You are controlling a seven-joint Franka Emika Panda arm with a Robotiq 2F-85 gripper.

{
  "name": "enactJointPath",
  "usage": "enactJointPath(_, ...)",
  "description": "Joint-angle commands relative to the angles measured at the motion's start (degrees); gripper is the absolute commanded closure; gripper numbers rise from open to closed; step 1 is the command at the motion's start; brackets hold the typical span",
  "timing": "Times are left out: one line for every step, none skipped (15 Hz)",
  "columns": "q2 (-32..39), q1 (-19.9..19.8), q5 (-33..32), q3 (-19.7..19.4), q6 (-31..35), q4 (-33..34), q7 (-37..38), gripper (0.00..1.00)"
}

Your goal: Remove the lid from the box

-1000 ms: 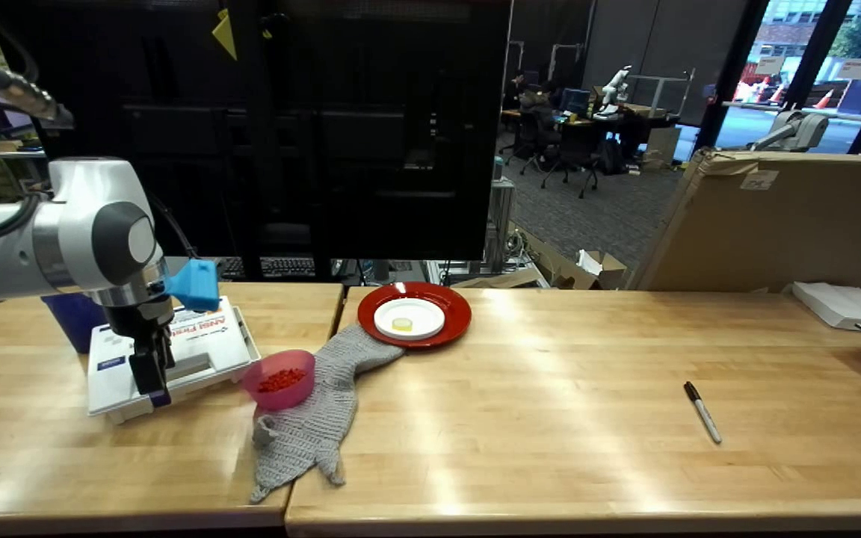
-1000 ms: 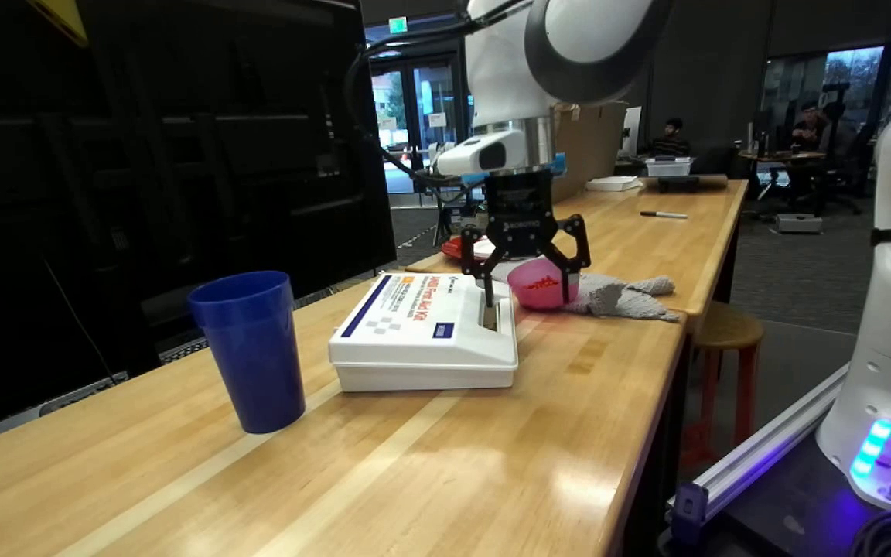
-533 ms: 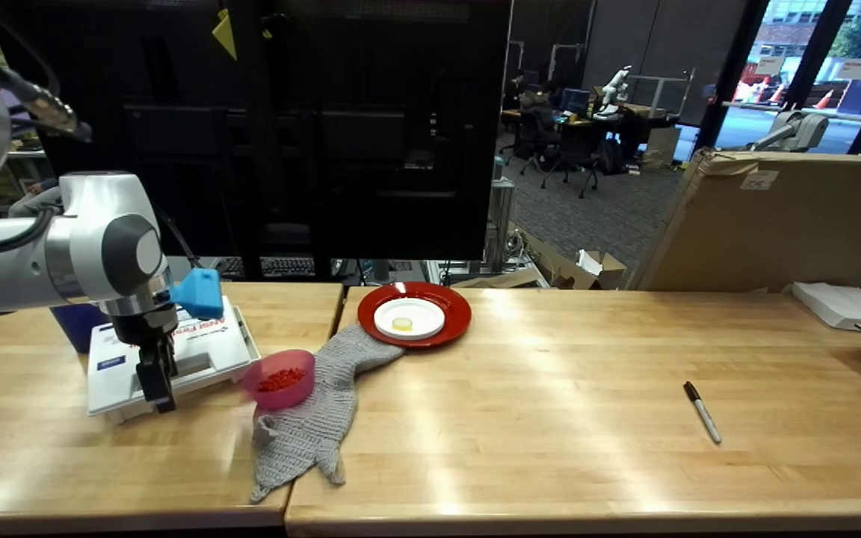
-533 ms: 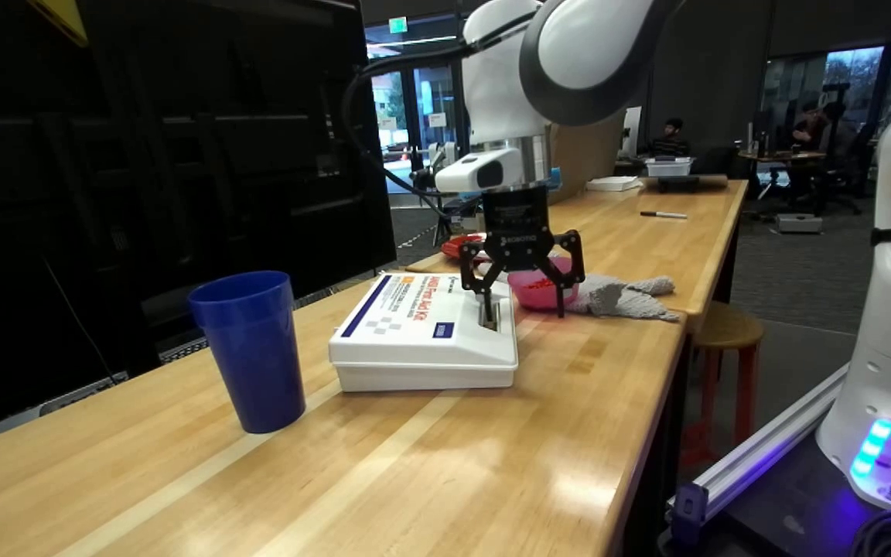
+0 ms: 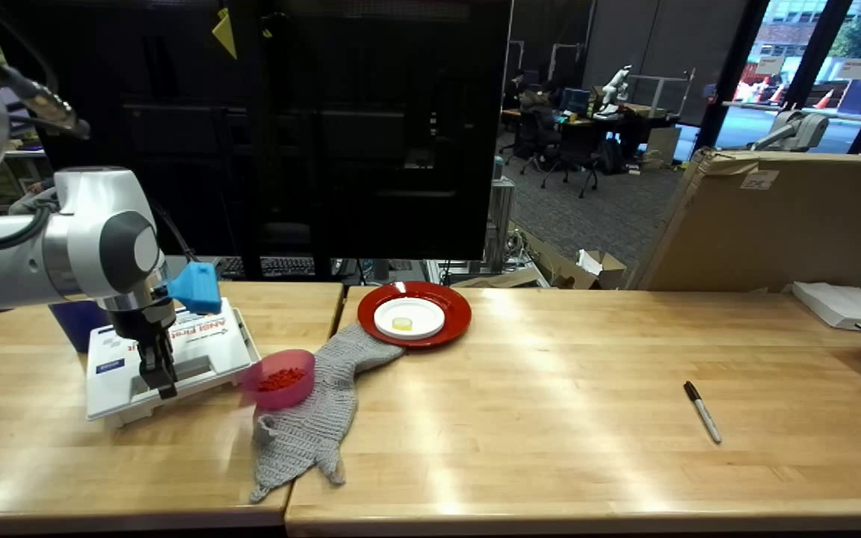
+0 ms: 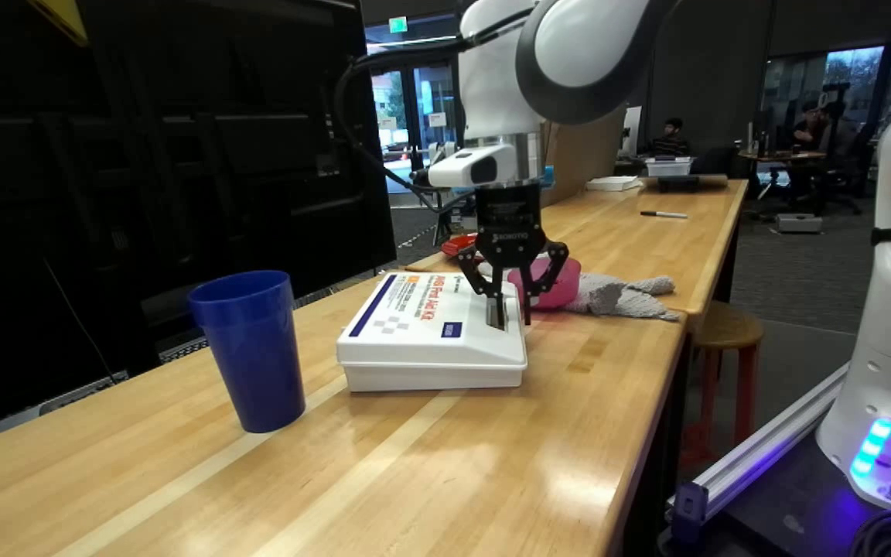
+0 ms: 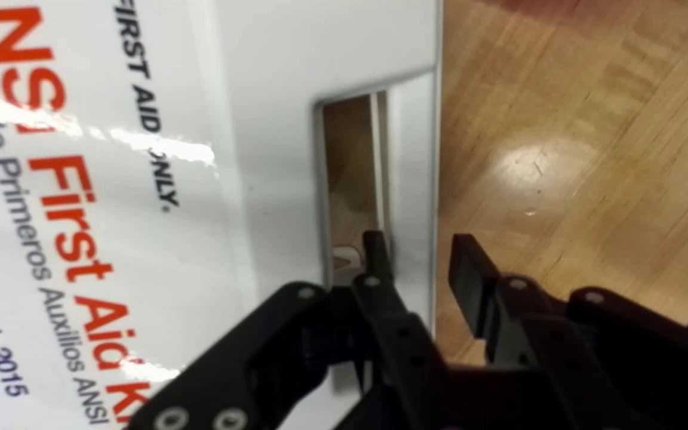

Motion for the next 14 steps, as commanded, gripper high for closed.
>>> enactJointPath(0.35, -0.81, -0.06, 0.58, 0.8, -0.15, -0.91, 0.99)
enactJointPath(0.32, -0.78, 0.17, 0.51, 0.86, -0.21, -1.11, 0.97)
enactJointPath(0.27, -0.79, 0.22, 0.5, 0.73, -0.19, -1.04, 0.95)
enactJointPath(0.21, -0.74, 0.39, 0.48, 0.67, -0.23, -1.12, 0.95)
enactJointPath(0.17, -0.74, 0.25, 0.57, 0.66, -0.24, -0.96, 0.95)
enactJointPath(0.08, -0.65, 0.33, 0.65, 0.49, -0.12, -0.87, 0.95)
enactJointPath(-0.1, -0.54, 0.4, 0.74, 0.26, 0.02, -0.77, 0.95)
enactJointPath(-0.38, -0.48, 0.11, 0.97, -0.33, 0.33, -0.36, 0.95)
enactJointPath(-0.67, -0.32, 0.14, 1.12, -0.77, 0.56, -0.36, 0.95)
enactJointPath(-1.12, -0.17, -0.1, 1.41, -1.18, 0.77, -0.17, 0.95)
enactJointPath(-1.36, 0.0, -0.13, 1.67, -1.25, 0.89, -0.17, 0.95)
enactJointPath(-1.69, 0.35, 0.26, 1.96, -1.37, 1.03, -0.38, 0.95)
enactJointPath(-1.85, 0.52, 0.06, 2.38, -1.48, 1.17, -0.31, 0.95)
enactJointPath(-1.98, 0.78, 0.12, 2.74, -1.5, 1.35, -0.35, 0.95)
